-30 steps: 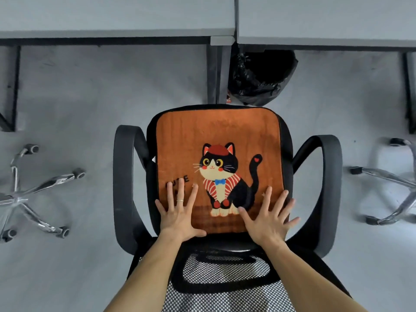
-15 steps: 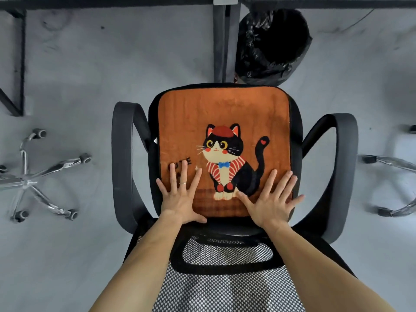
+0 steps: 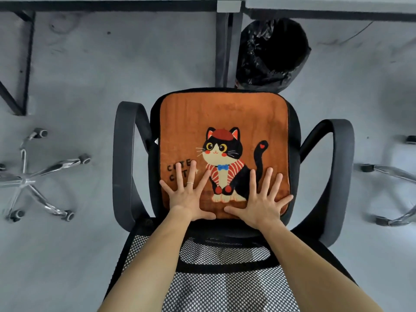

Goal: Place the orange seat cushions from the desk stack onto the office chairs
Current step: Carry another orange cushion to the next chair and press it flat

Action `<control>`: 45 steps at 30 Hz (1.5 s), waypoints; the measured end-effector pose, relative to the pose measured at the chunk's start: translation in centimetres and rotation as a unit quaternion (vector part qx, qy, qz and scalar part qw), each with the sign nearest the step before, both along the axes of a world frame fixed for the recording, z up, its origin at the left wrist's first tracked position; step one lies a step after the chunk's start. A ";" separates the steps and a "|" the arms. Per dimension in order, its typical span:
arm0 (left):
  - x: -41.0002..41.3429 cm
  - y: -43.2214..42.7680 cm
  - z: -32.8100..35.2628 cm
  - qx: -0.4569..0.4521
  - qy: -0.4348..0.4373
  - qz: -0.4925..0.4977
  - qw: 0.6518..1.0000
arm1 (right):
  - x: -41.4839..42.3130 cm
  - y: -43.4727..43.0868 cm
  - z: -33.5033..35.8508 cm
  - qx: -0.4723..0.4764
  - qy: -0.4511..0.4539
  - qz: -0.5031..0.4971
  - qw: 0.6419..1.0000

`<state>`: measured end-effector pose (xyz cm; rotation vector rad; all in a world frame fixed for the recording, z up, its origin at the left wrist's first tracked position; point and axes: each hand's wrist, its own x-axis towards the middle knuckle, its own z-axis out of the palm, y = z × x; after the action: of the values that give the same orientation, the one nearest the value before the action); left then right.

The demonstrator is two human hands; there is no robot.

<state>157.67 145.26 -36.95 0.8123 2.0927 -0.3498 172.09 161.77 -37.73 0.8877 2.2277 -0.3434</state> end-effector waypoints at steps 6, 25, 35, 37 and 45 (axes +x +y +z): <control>0.0 -1.6 1.8 0.101 0.076 0.342 0.931 | 0.4 1.6 2.5 0.015 0.121 -0.298 0.947; -1.2 -1.8 -0.3 0.186 0.167 0.523 0.815 | 0.7 3.3 2.5 0.040 0.078 -0.467 0.880; -1.6 -1.6 -0.2 0.196 0.163 0.508 0.823 | 1.1 3.2 1.9 0.023 0.074 -0.477 0.875; -1.7 -1.5 -0.2 0.189 0.164 0.501 0.829 | 1.2 3.2 1.9 0.023 0.070 -0.476 0.876; -1.2 -1.0 0.1 0.149 0.145 0.372 0.905 | 0.8 1.6 2.8 0.055 0.097 -0.299 0.948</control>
<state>156.42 144.21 -36.84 0.0674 2.5909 0.2918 172.89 163.40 -34.94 1.6534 2.1196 -0.6084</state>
